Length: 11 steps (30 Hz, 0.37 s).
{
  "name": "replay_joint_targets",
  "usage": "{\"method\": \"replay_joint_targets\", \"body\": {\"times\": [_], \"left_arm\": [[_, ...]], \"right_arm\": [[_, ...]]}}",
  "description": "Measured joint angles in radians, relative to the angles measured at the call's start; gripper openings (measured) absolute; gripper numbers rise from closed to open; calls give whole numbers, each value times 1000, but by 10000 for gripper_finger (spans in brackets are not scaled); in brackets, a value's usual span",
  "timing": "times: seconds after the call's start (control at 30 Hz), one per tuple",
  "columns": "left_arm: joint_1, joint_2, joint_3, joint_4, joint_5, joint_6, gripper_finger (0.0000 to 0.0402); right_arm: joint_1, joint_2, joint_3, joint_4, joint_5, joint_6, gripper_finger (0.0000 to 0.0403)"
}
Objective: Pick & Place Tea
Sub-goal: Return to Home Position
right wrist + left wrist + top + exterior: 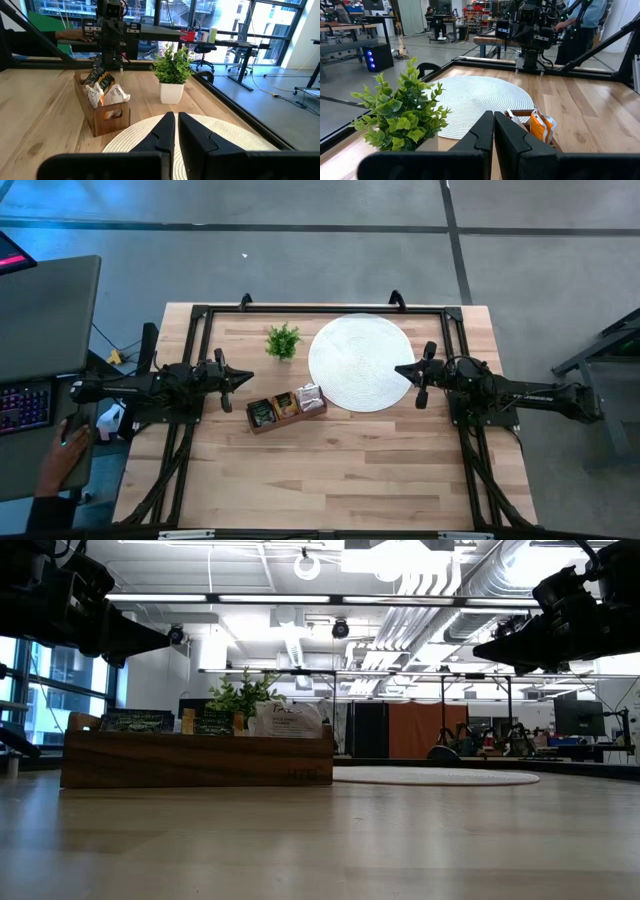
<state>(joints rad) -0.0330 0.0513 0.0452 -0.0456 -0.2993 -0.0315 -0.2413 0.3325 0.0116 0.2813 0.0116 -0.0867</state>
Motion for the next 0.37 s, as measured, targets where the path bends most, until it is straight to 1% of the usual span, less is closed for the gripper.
{"method": "replay_joint_targets", "body": {"times": [0.37], "left_arm": [[0,0,0,0,0,0,10]], "right_arm": [[0,0,0,0,0,0,19]]}}
